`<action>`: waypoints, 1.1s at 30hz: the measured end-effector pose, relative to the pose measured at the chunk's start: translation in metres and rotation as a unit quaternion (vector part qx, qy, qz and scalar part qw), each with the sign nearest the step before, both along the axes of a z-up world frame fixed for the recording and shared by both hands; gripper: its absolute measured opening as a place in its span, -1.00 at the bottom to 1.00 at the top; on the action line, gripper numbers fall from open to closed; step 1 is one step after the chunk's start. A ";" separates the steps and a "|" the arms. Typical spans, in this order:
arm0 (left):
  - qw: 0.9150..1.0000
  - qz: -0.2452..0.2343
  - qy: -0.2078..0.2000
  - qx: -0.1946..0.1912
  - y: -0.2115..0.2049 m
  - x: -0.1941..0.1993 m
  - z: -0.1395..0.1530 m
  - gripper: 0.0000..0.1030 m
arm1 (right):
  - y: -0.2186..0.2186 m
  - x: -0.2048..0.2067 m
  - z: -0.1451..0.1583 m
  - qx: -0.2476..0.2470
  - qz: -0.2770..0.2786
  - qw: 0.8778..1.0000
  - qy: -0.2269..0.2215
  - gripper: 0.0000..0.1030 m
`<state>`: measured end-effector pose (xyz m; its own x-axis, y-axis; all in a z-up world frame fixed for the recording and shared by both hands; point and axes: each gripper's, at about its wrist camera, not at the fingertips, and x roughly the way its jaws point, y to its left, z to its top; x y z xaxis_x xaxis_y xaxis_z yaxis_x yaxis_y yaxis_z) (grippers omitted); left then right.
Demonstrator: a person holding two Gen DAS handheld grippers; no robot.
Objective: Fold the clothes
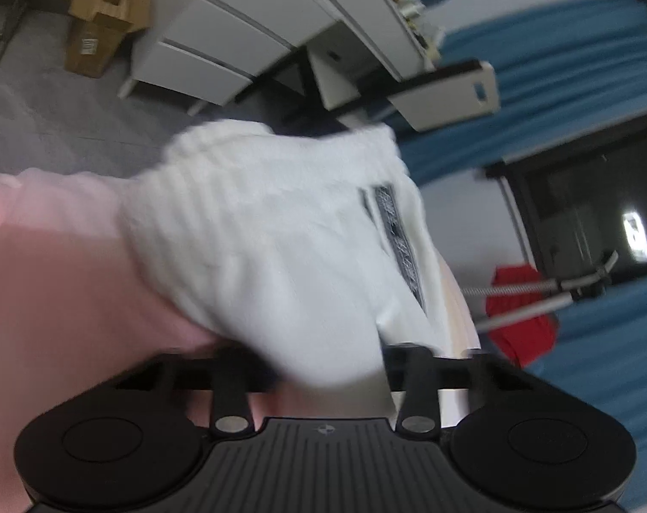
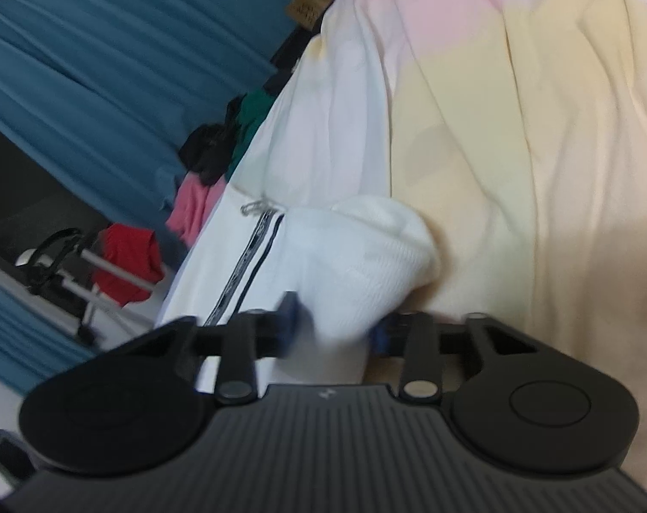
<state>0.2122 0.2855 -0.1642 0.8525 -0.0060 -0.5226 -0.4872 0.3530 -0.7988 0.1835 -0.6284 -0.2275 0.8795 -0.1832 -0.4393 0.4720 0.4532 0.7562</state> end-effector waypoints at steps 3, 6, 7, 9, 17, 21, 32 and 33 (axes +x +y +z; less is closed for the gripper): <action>1.000 0.014 -0.014 -0.001 0.001 -0.005 0.007 -0.70 | 0.005 0.000 0.011 -0.022 -0.017 1.000 -0.012 -0.70; 0.999 0.010 -0.036 0.025 -0.001 -0.012 0.026 -0.75 | 0.006 -0.012 0.022 -0.021 -0.032 0.999 -0.031 -0.74; 0.998 0.007 -0.044 0.033 -0.001 -0.016 0.032 -0.75 | 0.006 -0.018 0.026 -0.022 -0.034 0.999 -0.035 -0.75; 0.998 0.004 -0.049 0.040 -0.003 -0.024 0.042 -0.75 | 0.005 -0.031 0.034 -0.024 -0.036 0.998 -0.038 -0.75; 0.996 -0.021 -0.060 0.054 -0.001 -0.078 0.075 -0.76 | 0.001 -0.091 0.055 0.010 -0.044 0.998 -0.031 -0.75; 0.997 -0.022 -0.068 0.025 0.008 -0.119 0.086 -0.76 | -0.006 -0.122 0.057 0.044 -0.048 0.997 -0.029 -0.76; 0.997 -0.034 0.072 0.018 0.021 -0.150 0.064 -0.71 | -0.017 -0.162 0.013 0.121 -0.044 0.992 0.010 -0.74; 0.996 -0.034 0.076 0.019 0.022 -0.151 0.063 -0.70 | -0.017 -0.161 0.012 0.125 -0.045 0.991 0.011 -0.71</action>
